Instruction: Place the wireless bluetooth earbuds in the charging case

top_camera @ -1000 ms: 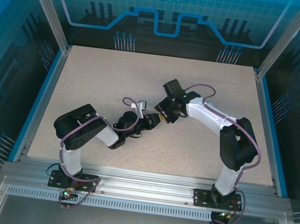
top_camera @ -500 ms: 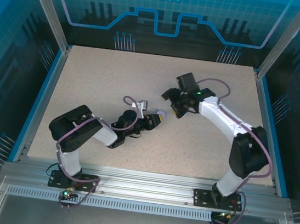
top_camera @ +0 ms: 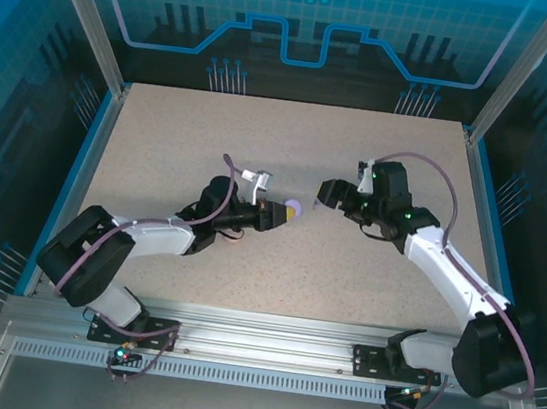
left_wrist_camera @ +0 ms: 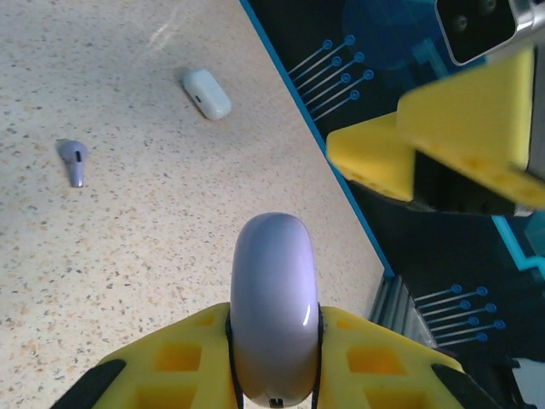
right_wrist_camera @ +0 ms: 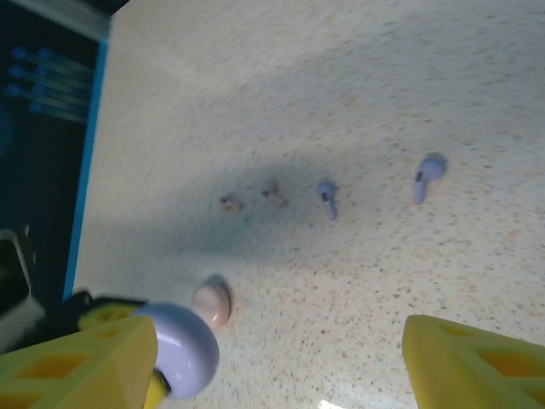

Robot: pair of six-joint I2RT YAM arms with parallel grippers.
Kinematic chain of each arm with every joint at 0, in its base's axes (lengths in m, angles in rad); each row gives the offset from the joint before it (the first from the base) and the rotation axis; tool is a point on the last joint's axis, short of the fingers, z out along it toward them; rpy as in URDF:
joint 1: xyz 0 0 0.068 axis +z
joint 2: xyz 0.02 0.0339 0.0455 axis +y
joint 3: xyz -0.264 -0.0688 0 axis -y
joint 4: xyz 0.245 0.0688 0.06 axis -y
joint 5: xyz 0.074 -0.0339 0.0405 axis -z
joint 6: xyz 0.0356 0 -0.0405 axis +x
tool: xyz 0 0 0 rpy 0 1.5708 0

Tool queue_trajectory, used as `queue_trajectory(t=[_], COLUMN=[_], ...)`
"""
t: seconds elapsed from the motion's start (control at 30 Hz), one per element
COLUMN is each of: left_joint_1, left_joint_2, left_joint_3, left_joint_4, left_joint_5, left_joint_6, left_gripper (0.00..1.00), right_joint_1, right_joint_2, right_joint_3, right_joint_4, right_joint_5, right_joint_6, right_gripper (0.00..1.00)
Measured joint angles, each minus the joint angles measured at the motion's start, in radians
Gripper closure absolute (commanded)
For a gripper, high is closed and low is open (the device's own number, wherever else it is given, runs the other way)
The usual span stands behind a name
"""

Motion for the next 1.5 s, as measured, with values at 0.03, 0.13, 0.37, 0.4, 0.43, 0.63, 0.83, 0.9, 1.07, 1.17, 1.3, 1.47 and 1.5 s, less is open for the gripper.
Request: queue_trajectory(t=[0.03,0.13,0.37,0.4,0.43,0.63,0.83,0.9,1.07,1.17,1.3,1.47,1.5], left_joint_1=[0.003,0.011,0.014,0.014,0.014,0.015,0.017,0.021,0.028,0.027,0.027,0.027,0.027], left_joint_2=[-0.007,-0.016,-0.016,-0.017,-0.017,-0.017,-0.017,-0.017,-0.017,-0.032,-0.055,-0.06,-0.06], left_joint_3=[0.005,0.019,0.038,0.039,0.042,0.044,0.059,0.059,0.059,0.061,0.068,0.071,0.071], left_joint_4=[-0.018,-0.061,-0.129,-0.131,-0.137,-0.149,-0.161,-0.178,-0.219,-0.213,-0.203,-0.197,-0.196], left_joint_5=[0.01,0.035,0.059,0.062,0.064,0.073,0.072,0.072,0.069,0.076,0.083,0.085,0.09], left_joint_6=[0.011,0.026,0.048,0.048,0.048,0.051,0.051,0.052,0.055,0.063,0.069,0.07,0.07], left_gripper=[0.91,0.92,0.96,0.96,0.96,0.96,0.97,0.97,0.98,0.98,0.98,0.99,0.99], right_joint_1=[0.0,0.001,0.045,0.051,0.056,0.068,0.068,0.068,0.053,0.019,0.002,-0.013,-0.019], right_joint_2=[-0.011,-0.016,0.025,0.035,0.045,0.088,0.124,0.139,0.181,0.223,0.24,0.176,0.15], right_joint_3=[-0.024,-0.076,-0.096,-0.096,-0.096,-0.097,-0.103,-0.107,-0.138,-0.157,-0.165,-0.179,-0.187], right_joint_4=[0.03,0.111,0.214,0.224,0.23,0.249,0.272,0.286,0.336,0.335,0.315,0.309,0.31], right_joint_5=[-0.027,-0.097,-0.167,-0.171,-0.173,-0.185,-0.191,-0.193,-0.198,-0.182,-0.167,-0.192,-0.211], right_joint_6=[-0.02,-0.058,-0.097,-0.101,-0.101,-0.109,-0.114,-0.116,-0.111,-0.103,-0.1,-0.1,-0.101], right_gripper=[0.24,0.24,0.25,0.25,0.25,0.26,0.28,0.29,0.31,0.32,0.33,0.34,0.35])
